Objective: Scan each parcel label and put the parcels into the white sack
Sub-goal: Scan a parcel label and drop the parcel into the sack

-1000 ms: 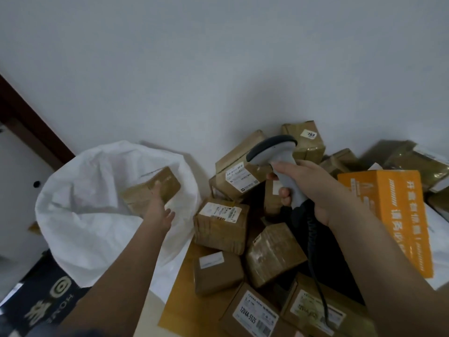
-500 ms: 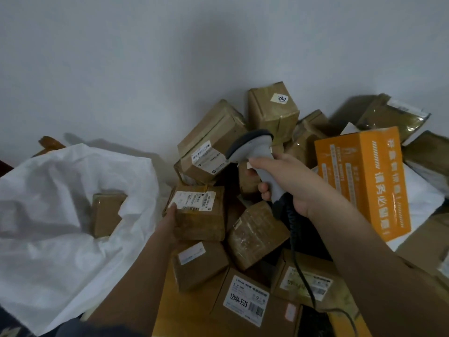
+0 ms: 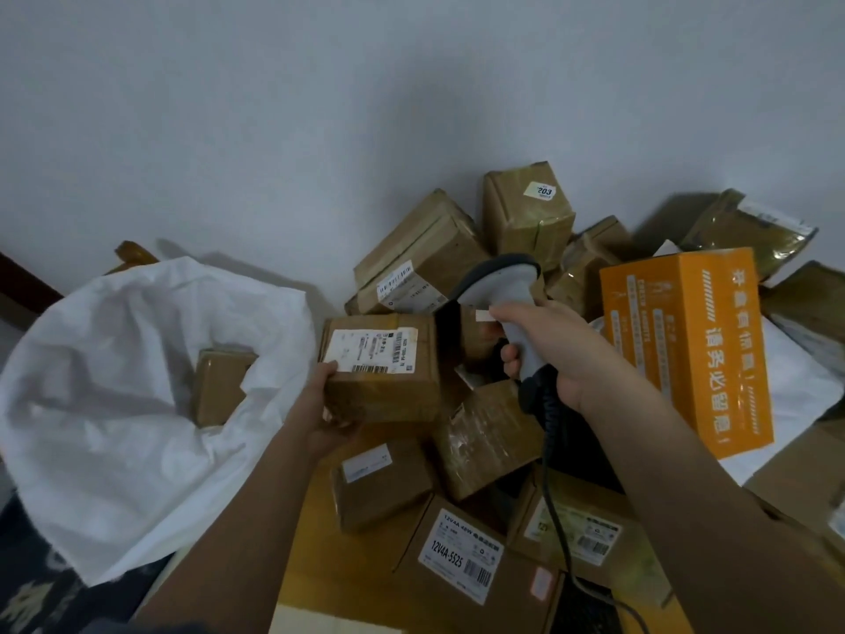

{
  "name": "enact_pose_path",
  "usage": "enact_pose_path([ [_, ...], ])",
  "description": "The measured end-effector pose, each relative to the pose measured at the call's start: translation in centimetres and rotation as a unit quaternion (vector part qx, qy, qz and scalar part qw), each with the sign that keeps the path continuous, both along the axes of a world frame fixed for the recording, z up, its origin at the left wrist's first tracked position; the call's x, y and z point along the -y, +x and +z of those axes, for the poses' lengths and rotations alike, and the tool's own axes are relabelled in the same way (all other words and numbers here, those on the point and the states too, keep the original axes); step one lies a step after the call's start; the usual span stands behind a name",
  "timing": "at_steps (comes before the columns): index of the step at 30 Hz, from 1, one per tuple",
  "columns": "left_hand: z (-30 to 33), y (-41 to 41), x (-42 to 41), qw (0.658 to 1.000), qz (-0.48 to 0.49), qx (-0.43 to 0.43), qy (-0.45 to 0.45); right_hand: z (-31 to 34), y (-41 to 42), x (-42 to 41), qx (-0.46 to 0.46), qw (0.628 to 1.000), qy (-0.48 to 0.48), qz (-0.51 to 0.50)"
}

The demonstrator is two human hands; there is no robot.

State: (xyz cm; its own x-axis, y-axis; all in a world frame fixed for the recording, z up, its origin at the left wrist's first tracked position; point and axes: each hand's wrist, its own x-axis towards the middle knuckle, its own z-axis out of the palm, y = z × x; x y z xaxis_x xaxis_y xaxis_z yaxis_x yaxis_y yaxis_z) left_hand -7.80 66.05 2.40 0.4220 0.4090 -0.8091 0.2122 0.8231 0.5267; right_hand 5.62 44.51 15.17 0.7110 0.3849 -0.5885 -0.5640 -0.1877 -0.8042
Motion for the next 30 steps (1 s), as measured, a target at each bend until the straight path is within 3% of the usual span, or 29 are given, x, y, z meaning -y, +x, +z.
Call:
enact_pose_path([
  [7,3.5,-2.4,0.2,0.963,-0.053,0.261,0.033,0.6,-1.1,-0.4,0.042,0.998,0.036,-0.024],
  [11,5.9,-2.0,1.1,0.948,-0.075,0.303,0.068,1.2,-2.1,-0.8,0.055,0.996,0.076,-0.008],
  [15,7.4,-2.1,2.6,0.923,-0.182,0.331,0.071,2.0,-1.9,-0.3,0.103,0.991,0.083,-0.012],
  [20,7.8,-2.5,4.2,0.912,-0.241,0.325,0.061,2.9,-0.8,1.4,0.115,0.99,0.075,0.039],
  [26,7.9,-2.9,4.0,0.923,-0.271,0.256,0.098,2.6,0.8,2.6,0.107,0.983,0.148,0.029],
  [30,7.5,-0.6,4.2,0.943,-0.245,0.155,0.165,2.1,-0.1,1.7,0.099,0.987,0.115,0.056],
])
